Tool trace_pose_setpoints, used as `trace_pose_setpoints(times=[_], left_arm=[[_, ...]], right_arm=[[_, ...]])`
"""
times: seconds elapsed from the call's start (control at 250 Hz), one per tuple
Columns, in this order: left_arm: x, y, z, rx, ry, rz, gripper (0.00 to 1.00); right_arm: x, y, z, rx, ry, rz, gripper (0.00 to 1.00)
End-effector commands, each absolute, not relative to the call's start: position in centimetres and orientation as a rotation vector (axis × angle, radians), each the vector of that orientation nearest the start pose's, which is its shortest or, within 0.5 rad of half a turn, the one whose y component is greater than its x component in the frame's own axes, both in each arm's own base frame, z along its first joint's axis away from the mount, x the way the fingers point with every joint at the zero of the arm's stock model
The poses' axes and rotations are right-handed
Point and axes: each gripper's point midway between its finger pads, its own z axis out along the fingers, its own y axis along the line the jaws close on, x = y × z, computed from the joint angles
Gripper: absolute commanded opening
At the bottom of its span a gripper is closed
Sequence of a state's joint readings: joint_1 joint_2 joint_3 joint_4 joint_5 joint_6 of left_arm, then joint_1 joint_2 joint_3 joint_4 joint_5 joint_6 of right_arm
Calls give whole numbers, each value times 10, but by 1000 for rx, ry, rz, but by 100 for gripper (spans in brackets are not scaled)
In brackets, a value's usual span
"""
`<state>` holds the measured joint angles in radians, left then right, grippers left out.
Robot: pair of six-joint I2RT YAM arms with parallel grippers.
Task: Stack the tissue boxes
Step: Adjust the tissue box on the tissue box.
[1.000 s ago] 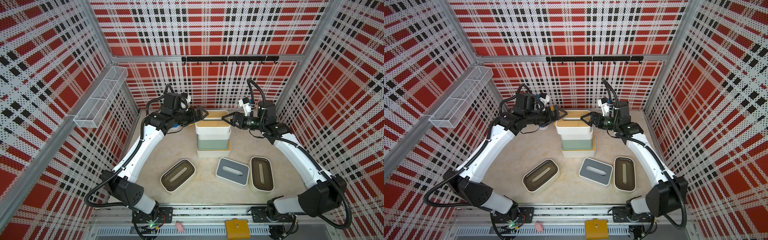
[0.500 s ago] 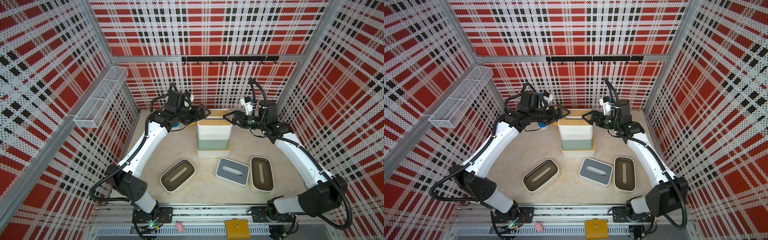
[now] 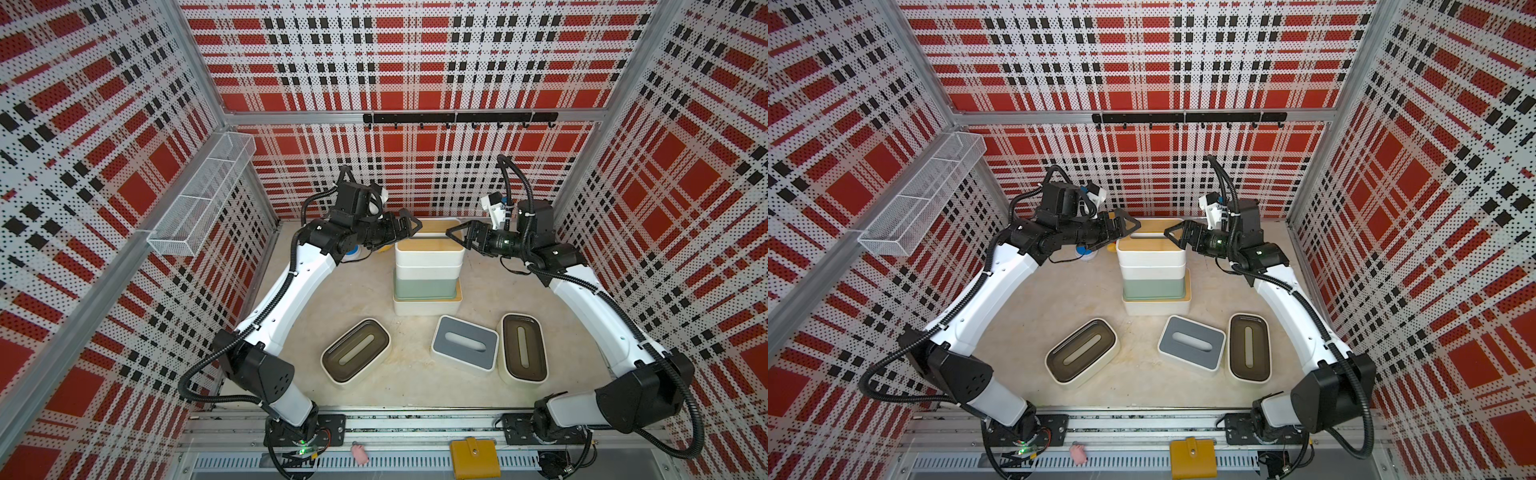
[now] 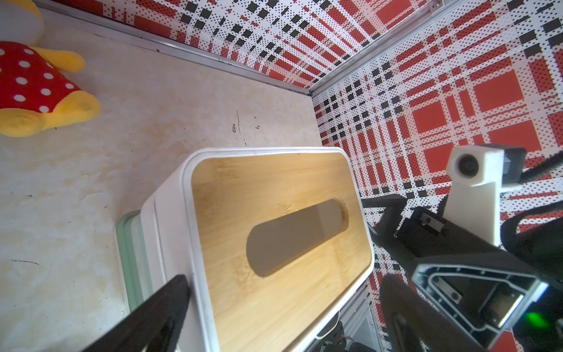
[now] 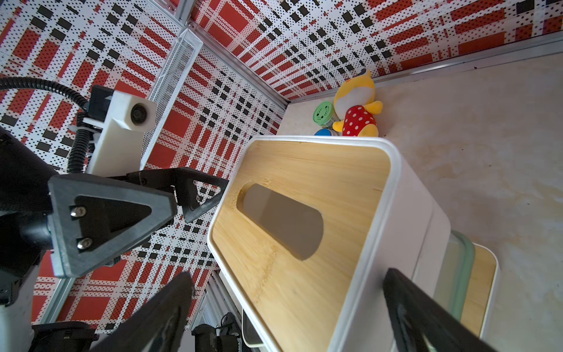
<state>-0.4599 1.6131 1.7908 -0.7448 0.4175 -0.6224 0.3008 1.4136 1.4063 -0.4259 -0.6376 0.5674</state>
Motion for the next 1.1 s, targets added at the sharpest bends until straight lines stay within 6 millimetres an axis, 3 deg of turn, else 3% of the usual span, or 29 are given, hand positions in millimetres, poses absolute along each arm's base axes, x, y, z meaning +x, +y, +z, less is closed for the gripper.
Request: trace_pose_setpoints(times=[0.0, 0.216, 0.688, 1.096], left_arm=[[369, -282, 367, 160, 2250, -1114, 99], [369, -276, 367, 141, 2249, -1099, 99], [372, -270, 374, 130, 2227, -1109, 99], [375, -250, 395, 102, 2171, -1092, 99]], right_arm=[[365, 230, 359, -240, 2036, 1201, 100], [367, 230, 353, -228, 2052, 1194, 100], [365, 225, 361, -229, 2037, 1153, 100], [366, 213, 384, -210, 2005, 1084, 100]])
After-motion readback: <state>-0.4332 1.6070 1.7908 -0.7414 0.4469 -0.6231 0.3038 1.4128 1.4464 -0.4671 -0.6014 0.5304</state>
